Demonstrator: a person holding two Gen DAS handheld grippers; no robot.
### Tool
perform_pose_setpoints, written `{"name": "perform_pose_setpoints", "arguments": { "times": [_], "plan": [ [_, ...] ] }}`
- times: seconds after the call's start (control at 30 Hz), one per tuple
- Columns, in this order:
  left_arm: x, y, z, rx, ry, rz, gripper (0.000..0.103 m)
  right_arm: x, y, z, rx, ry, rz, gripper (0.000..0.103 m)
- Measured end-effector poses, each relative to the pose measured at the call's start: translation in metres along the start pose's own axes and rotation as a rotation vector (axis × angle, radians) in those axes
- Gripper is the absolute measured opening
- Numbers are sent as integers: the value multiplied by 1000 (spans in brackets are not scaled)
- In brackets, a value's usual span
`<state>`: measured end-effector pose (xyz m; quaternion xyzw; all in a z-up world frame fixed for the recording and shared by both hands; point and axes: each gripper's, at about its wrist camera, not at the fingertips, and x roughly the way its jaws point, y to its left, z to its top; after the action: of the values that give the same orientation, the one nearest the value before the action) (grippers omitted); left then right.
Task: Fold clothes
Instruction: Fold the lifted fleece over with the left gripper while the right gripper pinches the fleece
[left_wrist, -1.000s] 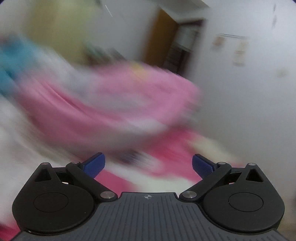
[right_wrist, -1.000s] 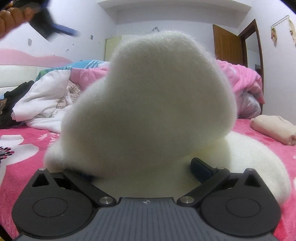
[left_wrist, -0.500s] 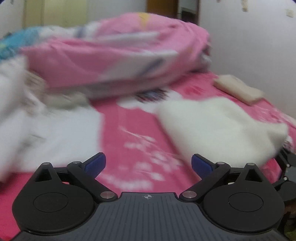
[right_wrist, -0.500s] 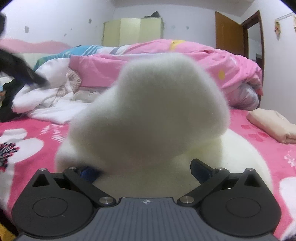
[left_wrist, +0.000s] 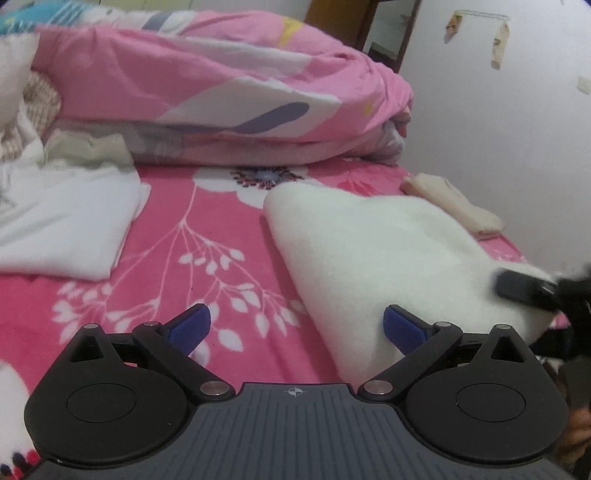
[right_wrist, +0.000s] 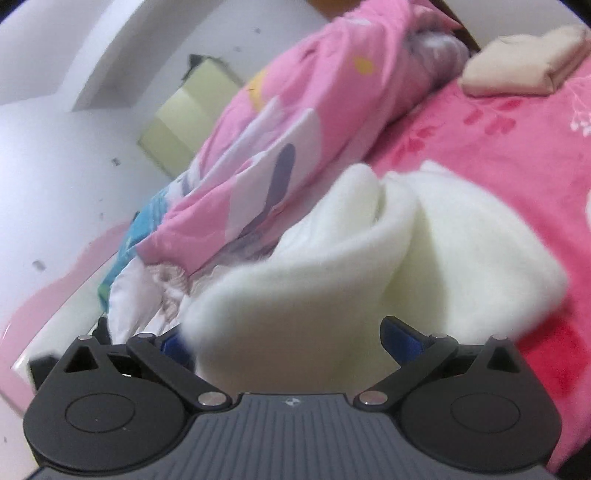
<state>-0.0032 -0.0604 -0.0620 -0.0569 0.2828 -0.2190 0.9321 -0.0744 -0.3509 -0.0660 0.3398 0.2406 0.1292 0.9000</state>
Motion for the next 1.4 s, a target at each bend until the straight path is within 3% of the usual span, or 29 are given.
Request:
{"name": "perform_pose_setpoints", "arguments": {
  "times": [0.13, 0.27, 0.4, 0.5, 0.67, 0.87, 0.97, 1.03, 1.2, 1.33, 1.4],
  "plan": [
    [0, -11, -1, 62, -24, 17, 101, 15, 8, 5, -16, -2, -53, 77],
    [4, -17, 3, 89, -21, -7, 100, 13, 14, 9, -65, -31, -100, 50],
    [10, -34, 11, 150, -19, -60, 100, 1, 22, 18, -124, -87, -82, 36],
    [19, -50, 13, 208, -10, -78, 100, -5, 17, 19, -141, -111, -86, 34],
    [35, -61, 16, 202, 29, -133, 100, -8, -18, 13, -57, -115, -70, 32],
    [44, -80, 25, 252, 18, -161, 100, -24, -5, 31, -177, -211, -4, 31],
    [52, -100, 11, 388, 8, -108, 103, -20, -44, 24, -72, -171, -23, 30],
    [53, -106, 9, 426, 0, -92, 103, -14, -72, 12, 41, -143, 4, 29],
    [58, -108, 19, 404, 20, -106, 103, -20, -57, 25, -13, -207, 53, 30],
    [62, -117, 10, 468, 4, -82, 103, -10, -77, 22, 21, -161, 13, 32],
    [62, -119, 7, 477, -10, -71, 103, -12, -92, 18, 78, -150, 56, 33]
  ]
}}
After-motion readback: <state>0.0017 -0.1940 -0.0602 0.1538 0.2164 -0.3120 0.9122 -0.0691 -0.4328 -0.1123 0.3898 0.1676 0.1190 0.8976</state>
